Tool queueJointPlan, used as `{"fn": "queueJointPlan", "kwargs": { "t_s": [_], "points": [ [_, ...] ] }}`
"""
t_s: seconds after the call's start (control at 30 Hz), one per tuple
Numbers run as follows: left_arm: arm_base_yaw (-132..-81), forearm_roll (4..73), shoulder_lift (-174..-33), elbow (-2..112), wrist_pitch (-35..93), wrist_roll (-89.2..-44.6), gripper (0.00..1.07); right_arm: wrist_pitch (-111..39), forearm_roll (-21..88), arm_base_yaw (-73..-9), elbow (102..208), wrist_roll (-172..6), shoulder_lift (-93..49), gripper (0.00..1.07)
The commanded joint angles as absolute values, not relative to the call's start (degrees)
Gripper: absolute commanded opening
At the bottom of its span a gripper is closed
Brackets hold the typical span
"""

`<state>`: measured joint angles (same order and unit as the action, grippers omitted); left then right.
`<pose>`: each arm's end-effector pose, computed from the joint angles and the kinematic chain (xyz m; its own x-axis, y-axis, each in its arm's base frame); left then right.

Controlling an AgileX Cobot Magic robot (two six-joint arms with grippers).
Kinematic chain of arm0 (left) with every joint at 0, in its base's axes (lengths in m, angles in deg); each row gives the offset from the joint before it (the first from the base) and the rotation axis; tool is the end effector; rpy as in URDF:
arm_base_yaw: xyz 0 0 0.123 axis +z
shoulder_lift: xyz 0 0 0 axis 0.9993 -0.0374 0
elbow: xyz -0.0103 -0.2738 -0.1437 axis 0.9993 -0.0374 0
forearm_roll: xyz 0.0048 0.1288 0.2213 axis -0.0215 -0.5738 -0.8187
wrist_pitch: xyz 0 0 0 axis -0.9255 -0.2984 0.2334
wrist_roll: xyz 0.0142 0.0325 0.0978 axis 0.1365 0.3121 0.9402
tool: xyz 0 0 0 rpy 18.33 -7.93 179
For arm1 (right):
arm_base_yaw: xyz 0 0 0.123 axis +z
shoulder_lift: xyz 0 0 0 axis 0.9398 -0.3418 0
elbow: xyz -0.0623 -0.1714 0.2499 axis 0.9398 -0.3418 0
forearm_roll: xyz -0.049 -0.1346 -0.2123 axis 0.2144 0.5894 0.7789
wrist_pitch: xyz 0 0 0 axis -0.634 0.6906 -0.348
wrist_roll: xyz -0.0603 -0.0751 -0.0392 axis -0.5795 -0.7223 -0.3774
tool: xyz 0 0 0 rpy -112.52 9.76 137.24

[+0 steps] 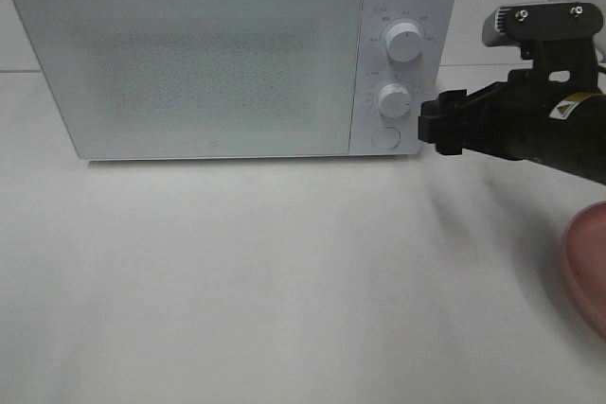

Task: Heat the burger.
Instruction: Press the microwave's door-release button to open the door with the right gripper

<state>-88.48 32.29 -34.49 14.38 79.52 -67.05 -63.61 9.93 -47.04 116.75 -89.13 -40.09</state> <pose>-0.0179 -0.0130 0.2771 -0.4478 -0.0014 -0.8941 0.1217 0.9906 -0.0626 0.2740 0.0926 0.2031 -0.3931 0.0179 -0.9193 -0.1390 0.9872 0.0786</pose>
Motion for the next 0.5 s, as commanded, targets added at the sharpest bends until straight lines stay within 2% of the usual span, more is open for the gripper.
{"fn": "queueJointPlan", "kwargs": {
  "t_s": [0.03, 0.1, 0.2, 0.23, 0.5],
  "points": [
    [-88.26, 32.69, -34.49, 14.44, 79.29, -67.33, 1.0, -69.52, 2.31, -44.0, 116.98, -95.26, -41.87, 0.75],
    [-88.26, 32.69, -34.49, 14.44, 79.29, -67.33, 1.0, -76.68, -5.14, -39.82, 116.98, -100.02, -44.85, 0.75],
    [-88.26, 32.69, -34.49, 14.44, 79.29, -67.33, 1.0, -79.37, -7.15, -38.38, 116.98, -101.05, -45.88, 0.75],
    [-88.26, 32.69, -34.49, 14.44, 79.29, -67.33, 1.0, -84.76, -10.18, -35.69, 116.98, -102.08, -47.66, 0.75],
    [-88.26, 32.69, -34.49, 14.44, 79.29, -67.33, 1.0, -94.55, -13.62, -29.62, 116.98, -101.45, -52.12, 0.75]
  ]
}}
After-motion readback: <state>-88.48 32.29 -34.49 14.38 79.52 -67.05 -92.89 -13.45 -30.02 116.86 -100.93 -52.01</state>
